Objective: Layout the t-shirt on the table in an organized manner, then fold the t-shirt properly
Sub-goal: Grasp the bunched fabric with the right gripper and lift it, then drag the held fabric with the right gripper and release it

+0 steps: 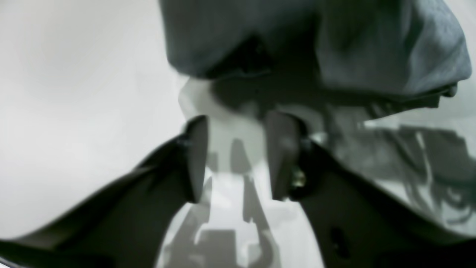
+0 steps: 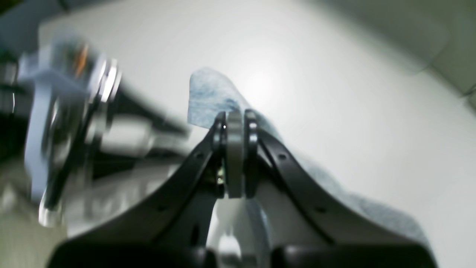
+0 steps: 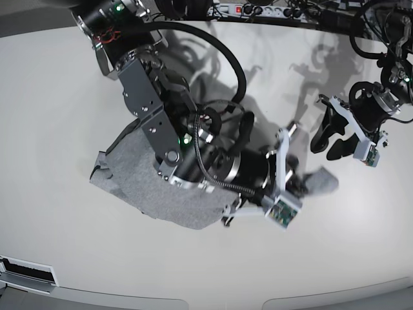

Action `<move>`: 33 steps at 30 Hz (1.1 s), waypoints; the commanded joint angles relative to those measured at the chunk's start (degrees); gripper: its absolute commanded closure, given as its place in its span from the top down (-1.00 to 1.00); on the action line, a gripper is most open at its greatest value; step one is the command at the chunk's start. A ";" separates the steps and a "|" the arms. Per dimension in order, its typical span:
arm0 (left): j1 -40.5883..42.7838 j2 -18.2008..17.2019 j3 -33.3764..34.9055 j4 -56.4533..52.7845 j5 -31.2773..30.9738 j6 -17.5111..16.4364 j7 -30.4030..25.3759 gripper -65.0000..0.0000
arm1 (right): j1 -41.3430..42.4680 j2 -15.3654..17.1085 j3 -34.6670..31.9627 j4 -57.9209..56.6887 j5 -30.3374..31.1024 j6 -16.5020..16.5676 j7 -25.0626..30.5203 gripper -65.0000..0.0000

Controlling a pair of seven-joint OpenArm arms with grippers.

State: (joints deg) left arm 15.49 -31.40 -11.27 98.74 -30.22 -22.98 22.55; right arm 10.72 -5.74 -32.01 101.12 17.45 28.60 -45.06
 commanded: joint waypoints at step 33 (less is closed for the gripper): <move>-2.67 -0.98 -0.42 1.05 7.28 2.19 0.02 0.10 | 0.42 -0.72 24.46 4.68 -18.95 -20.92 0.39 -1.00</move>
State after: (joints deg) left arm 13.34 -31.44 -11.27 98.80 -22.44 -21.02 24.01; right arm 9.72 -6.24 -7.53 104.62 -1.52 7.75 -46.52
